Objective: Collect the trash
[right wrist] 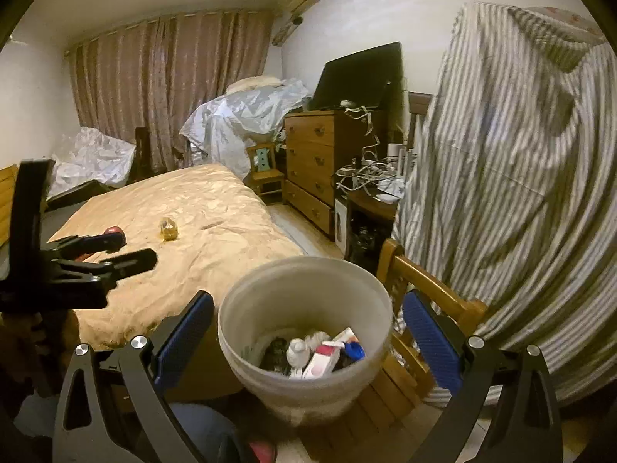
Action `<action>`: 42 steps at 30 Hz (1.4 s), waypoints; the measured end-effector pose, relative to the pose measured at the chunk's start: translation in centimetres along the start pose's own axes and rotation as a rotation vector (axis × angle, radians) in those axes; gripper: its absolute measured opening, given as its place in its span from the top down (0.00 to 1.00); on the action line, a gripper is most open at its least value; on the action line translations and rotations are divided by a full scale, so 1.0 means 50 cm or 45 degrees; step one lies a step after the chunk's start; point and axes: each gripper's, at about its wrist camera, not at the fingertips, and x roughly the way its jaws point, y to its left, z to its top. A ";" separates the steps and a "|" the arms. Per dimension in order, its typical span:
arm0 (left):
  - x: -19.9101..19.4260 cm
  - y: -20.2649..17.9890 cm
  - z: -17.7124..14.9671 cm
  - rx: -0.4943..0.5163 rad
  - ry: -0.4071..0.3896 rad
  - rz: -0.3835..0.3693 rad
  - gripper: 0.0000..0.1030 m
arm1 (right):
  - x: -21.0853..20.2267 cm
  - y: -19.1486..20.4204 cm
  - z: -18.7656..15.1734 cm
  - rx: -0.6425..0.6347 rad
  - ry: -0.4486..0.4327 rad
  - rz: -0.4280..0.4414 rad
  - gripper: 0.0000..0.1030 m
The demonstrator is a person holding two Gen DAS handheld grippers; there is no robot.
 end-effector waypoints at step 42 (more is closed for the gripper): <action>-0.125 -0.115 -0.043 0.137 -0.037 -0.090 0.05 | -0.119 -0.061 -0.044 0.071 0.019 -0.058 0.05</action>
